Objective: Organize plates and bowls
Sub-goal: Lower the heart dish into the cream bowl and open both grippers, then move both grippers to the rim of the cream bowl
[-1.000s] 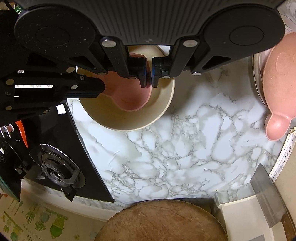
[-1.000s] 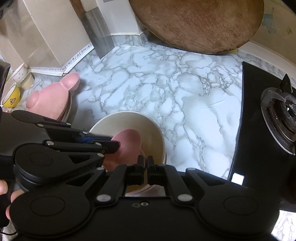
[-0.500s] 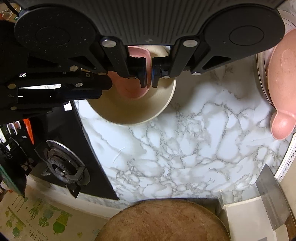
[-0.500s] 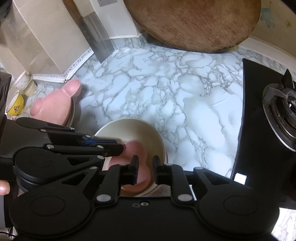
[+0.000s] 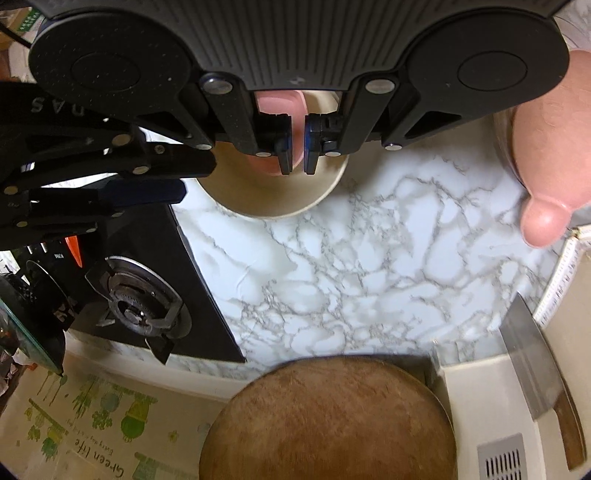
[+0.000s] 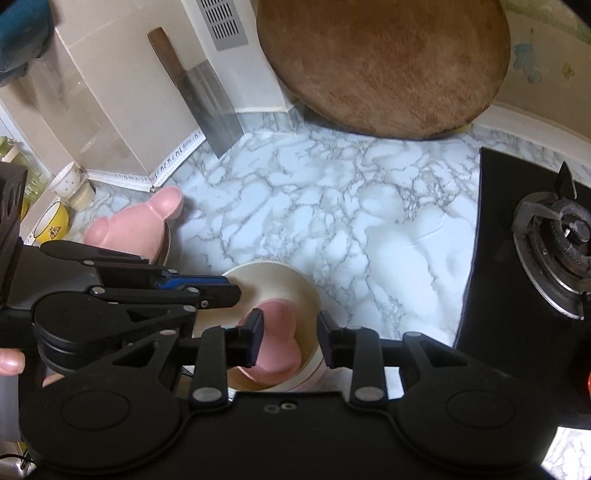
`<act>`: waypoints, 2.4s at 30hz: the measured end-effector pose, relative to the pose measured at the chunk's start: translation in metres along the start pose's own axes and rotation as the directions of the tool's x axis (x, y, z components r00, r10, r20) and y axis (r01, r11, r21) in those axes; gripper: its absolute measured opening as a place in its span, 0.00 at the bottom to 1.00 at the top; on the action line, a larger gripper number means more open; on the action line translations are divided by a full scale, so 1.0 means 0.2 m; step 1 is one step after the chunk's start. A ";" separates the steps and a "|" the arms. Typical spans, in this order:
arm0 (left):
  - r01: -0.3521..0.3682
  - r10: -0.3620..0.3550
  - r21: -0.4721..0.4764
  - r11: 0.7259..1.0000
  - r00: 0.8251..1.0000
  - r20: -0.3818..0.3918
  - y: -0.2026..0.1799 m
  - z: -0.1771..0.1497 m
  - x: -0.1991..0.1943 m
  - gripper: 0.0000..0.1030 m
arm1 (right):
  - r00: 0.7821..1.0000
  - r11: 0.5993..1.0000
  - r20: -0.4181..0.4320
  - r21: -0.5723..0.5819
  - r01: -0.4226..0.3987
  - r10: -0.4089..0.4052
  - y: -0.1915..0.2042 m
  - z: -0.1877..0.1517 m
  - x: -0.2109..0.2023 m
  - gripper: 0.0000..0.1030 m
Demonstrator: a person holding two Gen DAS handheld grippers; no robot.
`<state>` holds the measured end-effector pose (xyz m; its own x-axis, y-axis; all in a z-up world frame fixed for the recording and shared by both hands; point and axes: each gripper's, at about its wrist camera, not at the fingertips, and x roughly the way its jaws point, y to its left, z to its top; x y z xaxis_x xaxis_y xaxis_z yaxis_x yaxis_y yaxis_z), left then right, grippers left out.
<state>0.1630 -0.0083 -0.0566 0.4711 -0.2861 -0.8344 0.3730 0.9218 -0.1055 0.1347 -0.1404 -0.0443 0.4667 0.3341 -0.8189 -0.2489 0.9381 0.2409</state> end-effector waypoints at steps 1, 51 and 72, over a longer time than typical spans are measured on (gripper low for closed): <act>-0.002 0.002 -0.002 1.000 1.000 0.011 0.00 0.00 -0.02 0.05 | 1.000 1.000 0.006 -0.002 -0.004 0.004 0.00 0.00 -0.01 0.34; -0.063 0.063 -0.345 0.936 0.998 -0.013 0.20 -0.18 0.06 0.74 | 0.977 0.960 -0.070 0.181 0.212 -0.203 -0.14 -0.08 0.20 0.78; -0.081 0.067 -0.341 0.937 0.996 -0.052 0.17 -0.18 0.12 0.34 | 0.981 0.980 -0.137 0.129 0.153 -0.135 -0.11 -0.06 0.29 0.38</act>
<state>0.1581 0.0253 -0.0995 0.4525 -0.2095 -0.8668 0.0386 0.9757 -0.2157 0.1568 -0.1424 -0.1046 0.3751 0.1888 -0.9076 -0.0636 0.9820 0.1780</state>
